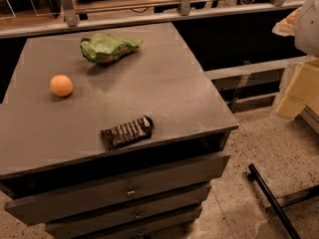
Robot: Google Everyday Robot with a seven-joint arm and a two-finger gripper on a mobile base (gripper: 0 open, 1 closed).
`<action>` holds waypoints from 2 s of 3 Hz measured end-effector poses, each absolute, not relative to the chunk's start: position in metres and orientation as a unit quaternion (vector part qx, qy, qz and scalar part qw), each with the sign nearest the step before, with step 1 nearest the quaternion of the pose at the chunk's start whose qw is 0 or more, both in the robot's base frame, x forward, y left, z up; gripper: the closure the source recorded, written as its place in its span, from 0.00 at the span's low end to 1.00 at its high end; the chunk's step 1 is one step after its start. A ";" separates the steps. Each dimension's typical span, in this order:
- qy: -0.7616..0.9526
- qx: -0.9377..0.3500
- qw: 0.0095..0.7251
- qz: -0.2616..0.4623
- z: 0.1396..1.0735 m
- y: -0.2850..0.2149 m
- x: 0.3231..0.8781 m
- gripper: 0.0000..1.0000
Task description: Pick rxbar chocolate
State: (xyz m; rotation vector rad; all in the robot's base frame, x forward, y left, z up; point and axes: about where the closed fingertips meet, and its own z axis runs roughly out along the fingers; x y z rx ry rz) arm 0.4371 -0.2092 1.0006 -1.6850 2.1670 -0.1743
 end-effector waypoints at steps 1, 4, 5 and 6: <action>0.773 -0.601 0.194 -0.062 1.001 -0.209 0.437 0.00; 0.645 -0.737 0.194 0.056 0.930 -0.044 0.466 0.00; 0.593 -0.785 0.161 0.084 0.893 0.015 0.454 0.00; 0.568 -0.808 0.135 0.081 0.872 0.042 0.448 0.00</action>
Offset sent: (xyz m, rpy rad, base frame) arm 0.0286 0.0698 -0.0398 0.1028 0.0555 0.1834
